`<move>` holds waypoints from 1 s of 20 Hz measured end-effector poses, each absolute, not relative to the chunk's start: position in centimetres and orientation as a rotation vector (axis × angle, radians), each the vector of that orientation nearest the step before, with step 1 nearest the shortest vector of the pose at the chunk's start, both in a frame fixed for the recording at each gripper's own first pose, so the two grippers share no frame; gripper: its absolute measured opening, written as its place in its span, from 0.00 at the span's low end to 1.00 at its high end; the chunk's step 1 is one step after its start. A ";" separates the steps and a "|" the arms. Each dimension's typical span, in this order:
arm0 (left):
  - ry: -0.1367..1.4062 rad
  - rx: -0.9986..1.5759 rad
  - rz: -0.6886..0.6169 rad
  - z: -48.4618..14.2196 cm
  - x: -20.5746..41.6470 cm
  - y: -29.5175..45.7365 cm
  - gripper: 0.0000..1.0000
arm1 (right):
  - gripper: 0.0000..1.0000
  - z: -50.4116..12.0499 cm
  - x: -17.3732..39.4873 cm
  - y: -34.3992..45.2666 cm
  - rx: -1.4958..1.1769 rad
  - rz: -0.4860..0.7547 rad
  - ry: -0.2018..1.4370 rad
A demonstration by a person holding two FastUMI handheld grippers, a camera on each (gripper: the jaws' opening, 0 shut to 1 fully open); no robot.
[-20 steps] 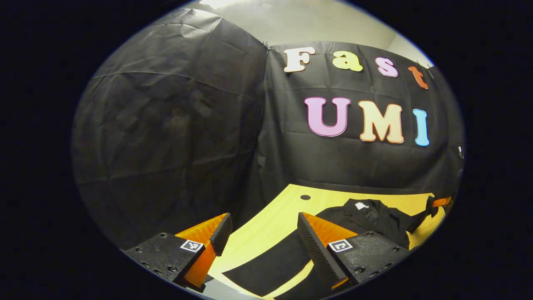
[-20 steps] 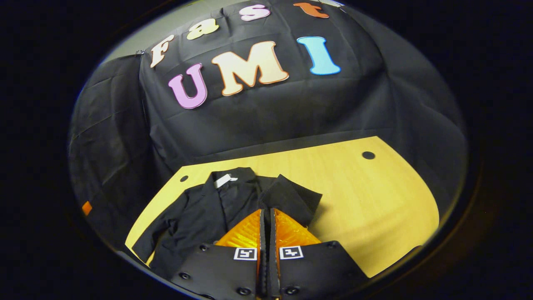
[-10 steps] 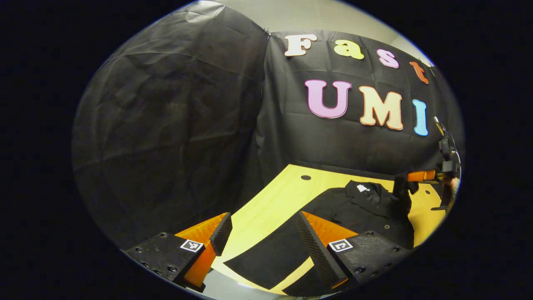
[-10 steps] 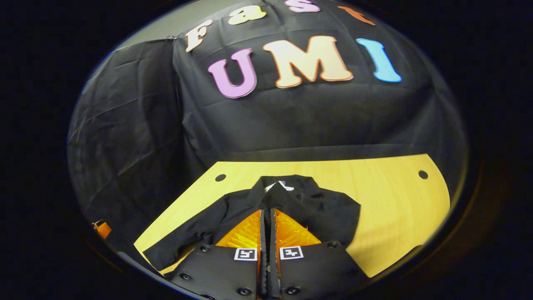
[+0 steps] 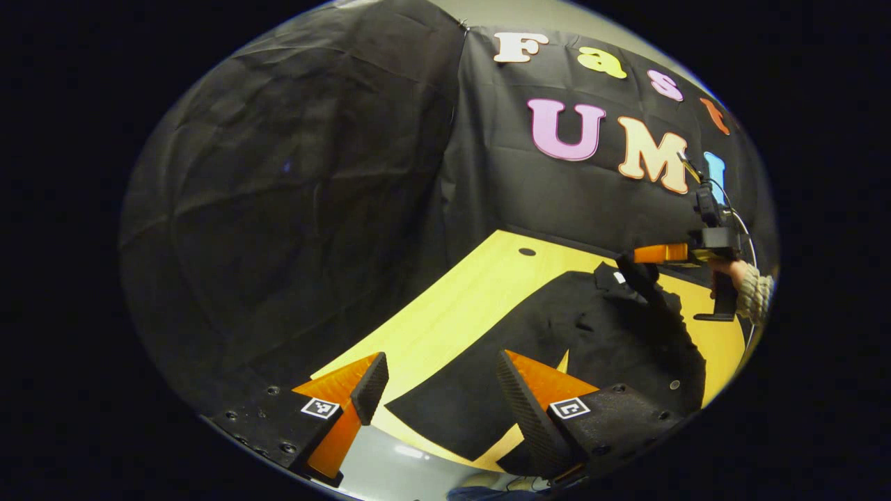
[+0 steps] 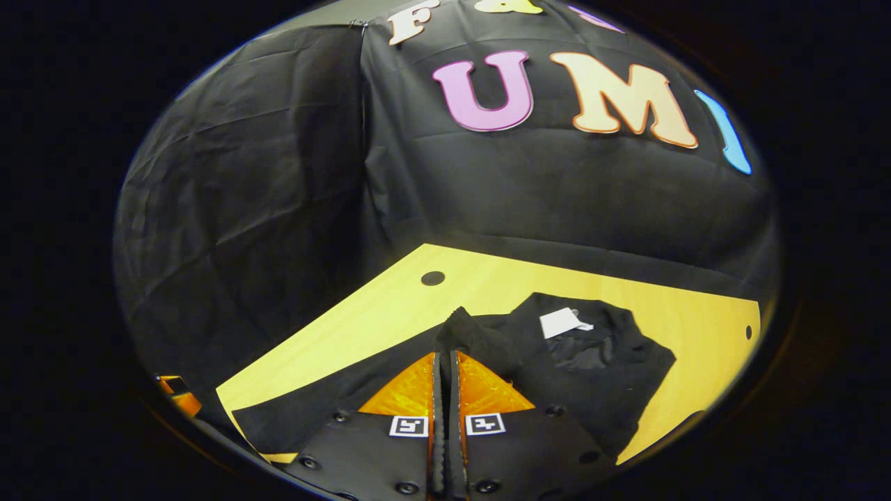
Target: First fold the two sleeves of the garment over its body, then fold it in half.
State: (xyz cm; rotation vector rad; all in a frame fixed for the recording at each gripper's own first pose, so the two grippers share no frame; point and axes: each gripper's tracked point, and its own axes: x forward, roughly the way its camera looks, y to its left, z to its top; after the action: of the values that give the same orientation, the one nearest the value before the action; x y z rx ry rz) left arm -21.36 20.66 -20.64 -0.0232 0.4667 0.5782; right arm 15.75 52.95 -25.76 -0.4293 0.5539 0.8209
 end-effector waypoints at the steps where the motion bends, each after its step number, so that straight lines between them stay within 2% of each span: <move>1: 0.493 -0.023 0.573 -21.4 -21.6 20.6 0.94 | 0.05 -26.5 15.9 54.2 -0.432 0.829 0.558; 8: 0.559 -0.076 0.542 -25.0 -21.0 21.1 0.93 | 0.05 -33.8 17.2 57.8 -0.481 0.823 0.649; 13: 0.627 -0.080 0.516 -28.0 -21.0 21.4 0.95 | 0.06 -34.8 17.3 58.4 -0.478 0.822 0.660; 15: 0.656 -0.078 0.513 -28.5 -21.2 21.4 0.95 | 0.22 -34.9 17.0 58.9 -0.448 0.853 0.676; 18: 0.676 -0.083 0.512 -29.1 -21.4 21.2 0.96 | 0.22 -35.0 16.6 59.3 -0.436 0.865 0.683; 20: 0.695 -0.095 0.511 -29.4 -22.1 20.9 0.96 | 0.36 -35.4 15.9 59.4 -0.433 0.884 0.701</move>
State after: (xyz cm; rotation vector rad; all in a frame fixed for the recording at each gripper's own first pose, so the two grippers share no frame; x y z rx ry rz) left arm -22.06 20.88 -29.41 -0.0952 0.6948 0.5109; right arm 15.90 59.40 -35.36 -0.4333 0.7008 0.8840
